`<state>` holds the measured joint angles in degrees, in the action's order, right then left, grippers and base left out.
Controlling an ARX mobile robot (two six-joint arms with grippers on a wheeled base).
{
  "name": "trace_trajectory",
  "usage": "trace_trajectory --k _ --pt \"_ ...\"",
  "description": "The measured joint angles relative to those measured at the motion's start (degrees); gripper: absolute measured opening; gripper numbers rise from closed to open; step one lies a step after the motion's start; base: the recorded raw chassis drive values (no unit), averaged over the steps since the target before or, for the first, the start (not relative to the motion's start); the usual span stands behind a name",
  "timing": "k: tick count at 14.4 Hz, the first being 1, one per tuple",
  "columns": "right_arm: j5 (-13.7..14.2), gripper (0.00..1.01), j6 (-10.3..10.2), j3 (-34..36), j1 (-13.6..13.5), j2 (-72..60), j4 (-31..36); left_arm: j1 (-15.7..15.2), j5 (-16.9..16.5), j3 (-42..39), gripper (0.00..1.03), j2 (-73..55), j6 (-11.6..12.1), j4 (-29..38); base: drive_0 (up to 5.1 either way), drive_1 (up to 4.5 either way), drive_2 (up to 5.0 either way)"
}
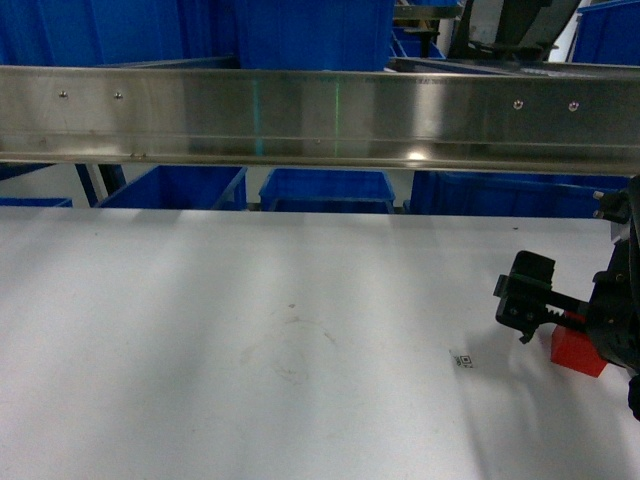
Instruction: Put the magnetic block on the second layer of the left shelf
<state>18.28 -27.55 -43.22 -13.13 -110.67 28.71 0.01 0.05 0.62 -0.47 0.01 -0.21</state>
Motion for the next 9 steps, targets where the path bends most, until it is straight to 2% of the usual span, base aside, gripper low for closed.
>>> trace_trajectory --k 3,4,5,7,9 --pt "2.1 0.57 0.3 1.9 -0.4 0.4 1.2 0.0 0.0 0.0 0.98 0.0 0.0 0.0 0.0 0.0 0.0" --pt "2.9 0.48 1.1 2.9 -1.2 0.6 1.7 0.0 0.0 0.0 0.98 0.0 0.0 0.0 0.0 0.0 0.0" --pt "3.7 0.37 2.7 4.0 -2.0 0.7 3.4 0.0 0.0 0.0 0.98 0.0 0.0 0.0 0.0 0.0 0.0" --pt "3.1 0.34 6.0 5.3 -2.7 1.7 4.7 0.0 0.0 0.0 0.98 0.0 0.0 0.0 0.0 0.0 0.0" --pt "1.7 0.34 10.4 5.5 -2.6 4.5 5.8 0.0 0.0 0.0 0.98 0.0 0.0 0.0 0.0 0.0 0.0"
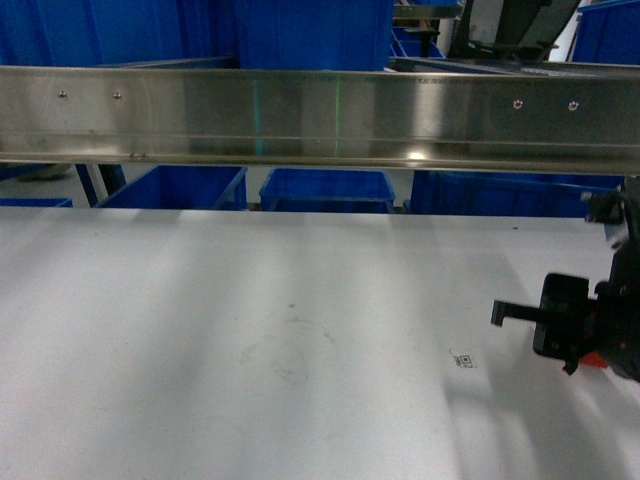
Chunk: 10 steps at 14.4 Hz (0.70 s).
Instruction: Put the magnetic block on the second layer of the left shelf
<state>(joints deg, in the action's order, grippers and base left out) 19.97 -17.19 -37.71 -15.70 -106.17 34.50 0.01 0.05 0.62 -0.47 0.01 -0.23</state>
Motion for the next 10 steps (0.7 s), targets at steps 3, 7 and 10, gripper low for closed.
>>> trace_trajectory --k 3,7,10 --pt "-4.5 0.34 11.0 -0.2 1.6 12.2 -1.1 0.0 0.0 0.0 0.98 0.0 0.0 0.0 0.0 0.0 0.0" --pt "-11.1 0.33 15.4 1.6 7.4 33.6 -14.1 0.0 0.0 0.0 0.98 0.0 0.0 0.0 0.0 0.0 0.0" --pt "-11.7 0.33 15.1 5.2 11.4 48.2 -21.2 0.0 0.0 0.0 0.98 0.0 0.0 0.0 0.0 0.0 0.0"
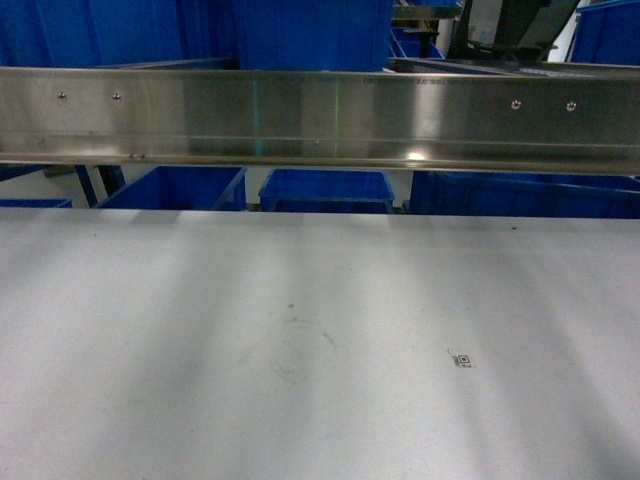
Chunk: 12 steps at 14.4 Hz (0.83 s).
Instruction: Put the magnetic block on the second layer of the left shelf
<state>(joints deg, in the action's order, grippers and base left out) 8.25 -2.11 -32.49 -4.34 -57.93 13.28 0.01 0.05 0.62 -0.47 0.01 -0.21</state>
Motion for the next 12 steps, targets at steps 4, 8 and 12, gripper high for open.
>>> trace_trajectory --k 4,8,12 --pt "-1.2 0.33 -2.6 1.0 1.2 -1.3 1.1 0.0 0.0 0.0 0.98 0.0 0.0 0.0 0.0 0.0 0.0" --pt "-2.8 0.33 -1.3 1.5 2.5 -1.0 3.3 0.0 0.0 0.0 0.98 0.0 0.0 0.0 0.0 0.0 0.0" --pt "-4.2 0.33 1.8 2.0 2.5 0.2 4.4 0.0 0.0 0.0 0.98 0.0 0.0 0.0 0.0 0.0 0.0"
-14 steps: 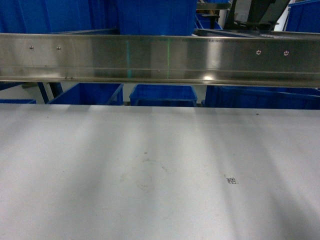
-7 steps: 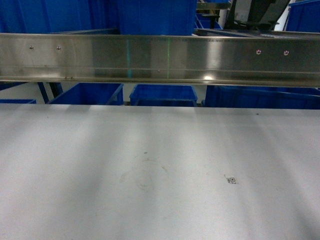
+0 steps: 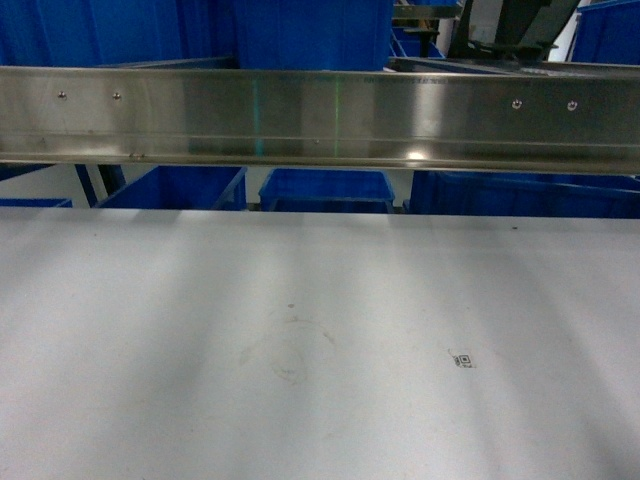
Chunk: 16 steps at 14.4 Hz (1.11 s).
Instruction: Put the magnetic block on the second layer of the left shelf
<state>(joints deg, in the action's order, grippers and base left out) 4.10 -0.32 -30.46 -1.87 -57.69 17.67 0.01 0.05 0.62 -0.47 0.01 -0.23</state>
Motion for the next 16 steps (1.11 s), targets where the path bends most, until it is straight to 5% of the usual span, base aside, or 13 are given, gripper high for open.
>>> trace_trajectory --k 6,16 --pt "0.0 0.33 0.2 0.0 0.0 0.0 0.0 0.0 0.0 0.0 0.98 0.0 0.0 0.0 0.0 0.0 0.0" --pt "-0.1 0.33 0.2 0.2 0.0 0.0 0.0 0.0 0.0 0.0 0.98 0.0 0.0 0.0 -4.6 1.05 3.8"
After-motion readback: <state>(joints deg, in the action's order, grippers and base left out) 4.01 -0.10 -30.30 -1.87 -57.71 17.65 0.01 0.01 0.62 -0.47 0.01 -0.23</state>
